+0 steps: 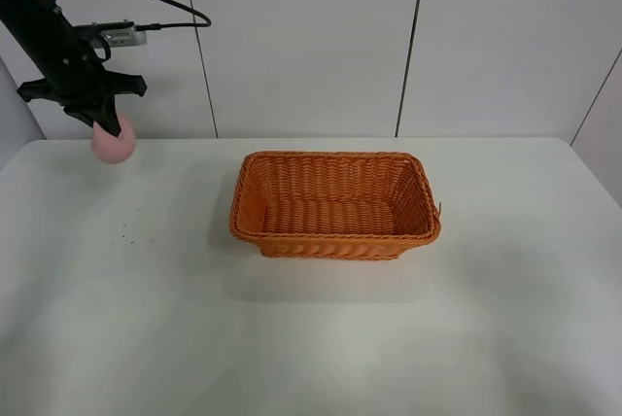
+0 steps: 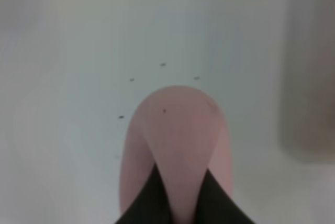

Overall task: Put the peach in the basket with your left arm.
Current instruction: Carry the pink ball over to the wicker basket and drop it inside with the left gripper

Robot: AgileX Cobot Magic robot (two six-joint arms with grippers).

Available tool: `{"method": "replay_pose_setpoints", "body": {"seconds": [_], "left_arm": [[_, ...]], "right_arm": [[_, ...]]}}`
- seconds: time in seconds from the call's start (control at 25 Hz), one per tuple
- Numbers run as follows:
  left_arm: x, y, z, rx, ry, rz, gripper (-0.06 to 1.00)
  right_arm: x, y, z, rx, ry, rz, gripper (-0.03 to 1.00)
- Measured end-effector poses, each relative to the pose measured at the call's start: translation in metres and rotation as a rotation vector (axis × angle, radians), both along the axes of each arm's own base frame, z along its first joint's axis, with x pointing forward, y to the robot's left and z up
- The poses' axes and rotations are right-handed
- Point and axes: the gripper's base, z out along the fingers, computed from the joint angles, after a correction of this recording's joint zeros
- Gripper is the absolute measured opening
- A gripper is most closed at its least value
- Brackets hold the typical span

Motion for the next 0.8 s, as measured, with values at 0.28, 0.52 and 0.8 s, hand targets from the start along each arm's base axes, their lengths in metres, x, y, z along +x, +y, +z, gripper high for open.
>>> {"method": "replay_pose_setpoints", "body": {"seconds": [0.28, 0.52, 0.8], "left_arm": [[-0.010, -0.093, 0.022, -0.074, -0.064, -0.197, 0.11], [-0.038, -0.185, 0.025, -0.101, -0.099, -0.409, 0.11], [-0.036, -0.255, -0.024, -0.105, -0.066, -0.524, 0.11]], "right_arm": [[0.000, 0.000, 0.000, 0.000, 0.000, 0.000, 0.69], [0.000, 0.000, 0.000, 0.000, 0.000, 0.000, 0.69], [0.000, 0.000, 0.000, 0.000, 0.000, 0.000, 0.69]]}}
